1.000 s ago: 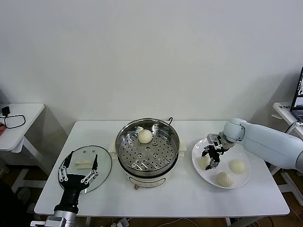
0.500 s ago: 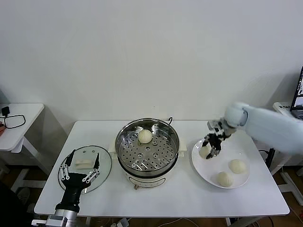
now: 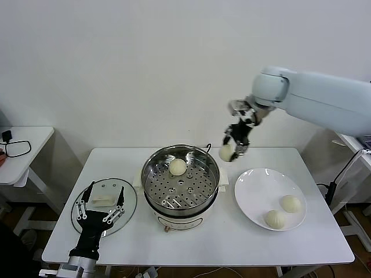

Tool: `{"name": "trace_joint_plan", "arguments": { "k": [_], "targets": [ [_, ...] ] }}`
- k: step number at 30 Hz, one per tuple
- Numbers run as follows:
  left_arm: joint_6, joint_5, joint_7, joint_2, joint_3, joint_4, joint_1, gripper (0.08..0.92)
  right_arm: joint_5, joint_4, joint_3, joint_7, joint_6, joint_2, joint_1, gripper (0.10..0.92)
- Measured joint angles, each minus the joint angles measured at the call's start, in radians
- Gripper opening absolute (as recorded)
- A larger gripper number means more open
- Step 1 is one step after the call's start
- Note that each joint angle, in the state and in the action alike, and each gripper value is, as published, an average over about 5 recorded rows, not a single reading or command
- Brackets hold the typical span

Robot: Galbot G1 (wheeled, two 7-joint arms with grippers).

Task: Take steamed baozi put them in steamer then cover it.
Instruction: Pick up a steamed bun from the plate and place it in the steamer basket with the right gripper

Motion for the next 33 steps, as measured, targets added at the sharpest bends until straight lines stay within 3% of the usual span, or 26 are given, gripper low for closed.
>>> {"name": "trace_joint_plan", "arguments": {
  "k": [15, 33],
  "targets": [
    [0.004, 0.0, 0.0, -0.014, -0.005, -0.004, -0.011, 0.823, 0.15, -0.026, -0.051, 0.195, -0.095, 0.266, -0.085, 0.645],
    [0.001, -0.001, -0.003, -0.011, -0.014, 0.003, -0.008, 0.823, 0.176, -0.104, -0.057, 0.27, -0.133, 0.388, -0.2, 0.645]
  ]
}}
